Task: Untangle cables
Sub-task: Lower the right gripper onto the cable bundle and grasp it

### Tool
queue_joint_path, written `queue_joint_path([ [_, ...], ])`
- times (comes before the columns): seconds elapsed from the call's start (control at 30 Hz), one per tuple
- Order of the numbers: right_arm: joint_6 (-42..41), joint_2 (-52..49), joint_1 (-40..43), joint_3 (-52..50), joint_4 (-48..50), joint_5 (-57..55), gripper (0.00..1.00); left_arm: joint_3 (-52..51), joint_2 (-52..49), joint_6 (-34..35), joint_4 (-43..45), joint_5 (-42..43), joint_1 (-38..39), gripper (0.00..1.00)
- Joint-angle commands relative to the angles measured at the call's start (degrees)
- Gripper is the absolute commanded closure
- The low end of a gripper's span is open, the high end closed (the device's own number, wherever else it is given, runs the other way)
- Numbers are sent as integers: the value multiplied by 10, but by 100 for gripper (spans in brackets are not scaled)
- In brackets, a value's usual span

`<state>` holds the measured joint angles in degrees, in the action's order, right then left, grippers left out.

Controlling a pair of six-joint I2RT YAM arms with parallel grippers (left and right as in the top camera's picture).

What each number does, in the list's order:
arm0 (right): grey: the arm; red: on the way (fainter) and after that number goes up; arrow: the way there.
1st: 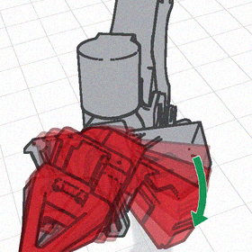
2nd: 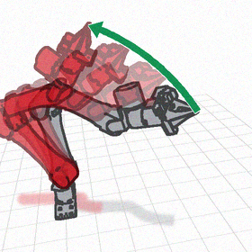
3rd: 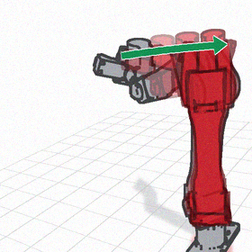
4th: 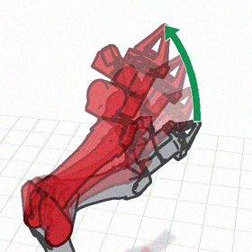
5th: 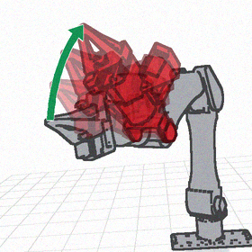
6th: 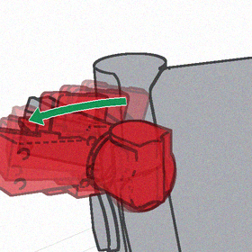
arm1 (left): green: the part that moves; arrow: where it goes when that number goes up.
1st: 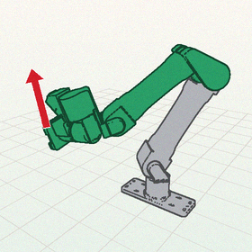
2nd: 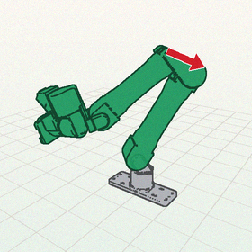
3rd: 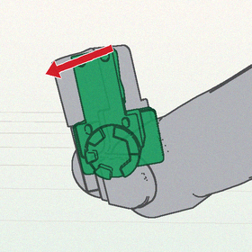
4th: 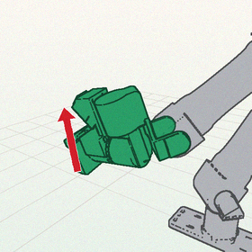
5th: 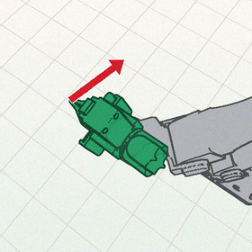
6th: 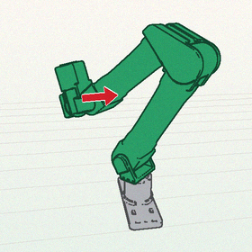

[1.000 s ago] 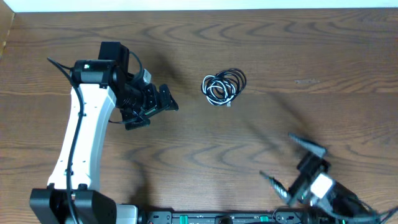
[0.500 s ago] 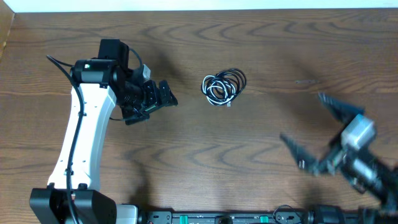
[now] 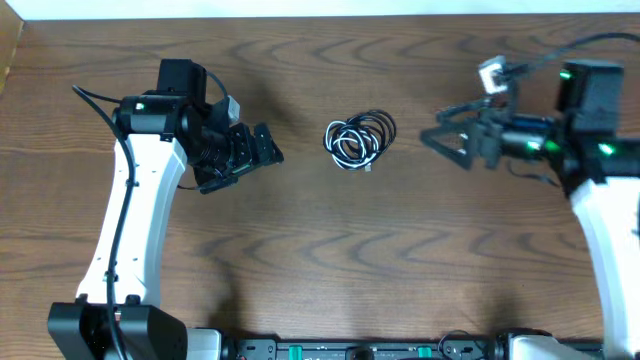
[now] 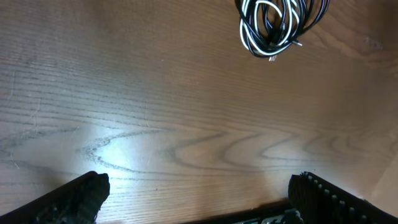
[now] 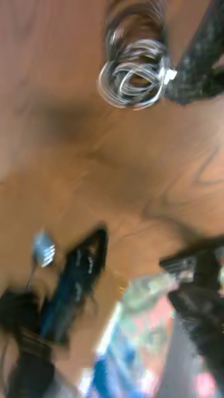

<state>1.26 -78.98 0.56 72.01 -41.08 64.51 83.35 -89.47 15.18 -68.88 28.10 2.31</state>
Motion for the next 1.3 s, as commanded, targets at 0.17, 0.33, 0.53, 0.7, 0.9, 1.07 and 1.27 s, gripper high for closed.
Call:
queue_joint_path([
  [0.17, -87, -143, -197, 139, -136, -459, 1, 9, 0, 1, 13, -7, -1, 2],
  [0.33, -130, -251, -252, 266, -202, -636, 1, 5, 0, 1, 23, -8, -1, 2],
  [0.53, -149, -328, -263, 266, -136, -649, 25, -8, 0, 1, 24, -8, -1, 2],
  [0.7, -116, -396, -263, 265, -102, -587, 19, -15, 0, 1, 24, -21, -1, 2],
  [0.9, -117, -454, -260, 265, -79, -572, 39, -15, 0, 1, 24, -42, -1, 2],
  [1.07, -117, -468, -260, 265, -47, -572, 50, -15, 0, 1, 24, -44, -1, 2],
  [1.27, -117, -471, -260, 264, -14, -589, 56, -15, 0, 1, 24, -48, -1, 2],
])
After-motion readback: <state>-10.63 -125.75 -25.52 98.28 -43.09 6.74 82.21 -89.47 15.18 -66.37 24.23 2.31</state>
